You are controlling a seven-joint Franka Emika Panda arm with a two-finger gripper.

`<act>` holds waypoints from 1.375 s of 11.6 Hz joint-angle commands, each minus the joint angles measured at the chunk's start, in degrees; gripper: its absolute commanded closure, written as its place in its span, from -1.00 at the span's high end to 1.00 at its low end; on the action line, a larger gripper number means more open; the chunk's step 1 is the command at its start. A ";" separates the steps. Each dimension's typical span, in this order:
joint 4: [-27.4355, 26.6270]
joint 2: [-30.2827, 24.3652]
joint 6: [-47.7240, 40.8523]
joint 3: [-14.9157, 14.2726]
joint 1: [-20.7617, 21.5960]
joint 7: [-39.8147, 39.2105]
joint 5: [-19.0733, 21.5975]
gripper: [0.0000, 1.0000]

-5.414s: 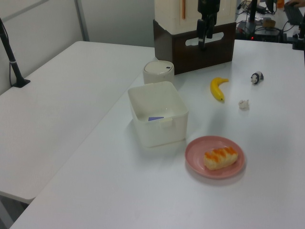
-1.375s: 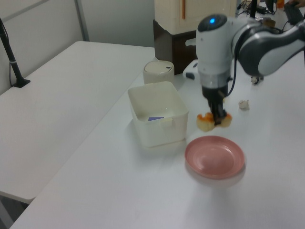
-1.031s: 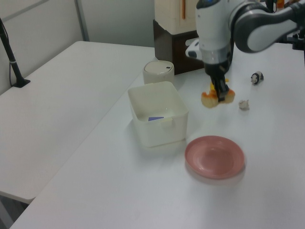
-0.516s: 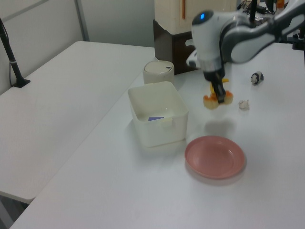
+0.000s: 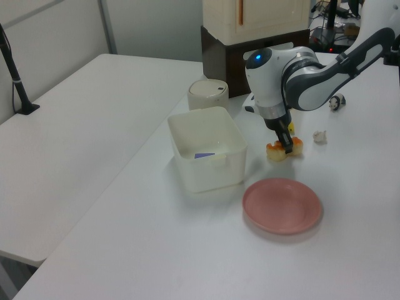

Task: Put the bread on the table
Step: 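Lift the bread roll off the plate and carry it toward the banana, then lower the bread roll onto the table and open the gripper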

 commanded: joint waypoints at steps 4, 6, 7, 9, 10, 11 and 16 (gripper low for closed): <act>0.88 -1.86 1.07 -0.11 -0.31 0.46 -0.82 1.00; 1.23 -3.01 0.63 -0.02 -0.40 -0.69 -0.73 1.00; 3.76 -3.18 -1.55 0.07 -0.48 -0.60 -0.21 1.00; 12.44 -4.15 -10.05 0.07 -2.93 -0.25 6.34 1.00; 17.01 -4.41 -13.92 -0.11 -4.42 -0.68 11.00 1.00; 19.49 -4.94 -15.70 -0.28 -5.22 -0.60 12.27 1.00; 27.41 -6.00 -15.90 -2.90 -8.04 3.87 19.71 1.00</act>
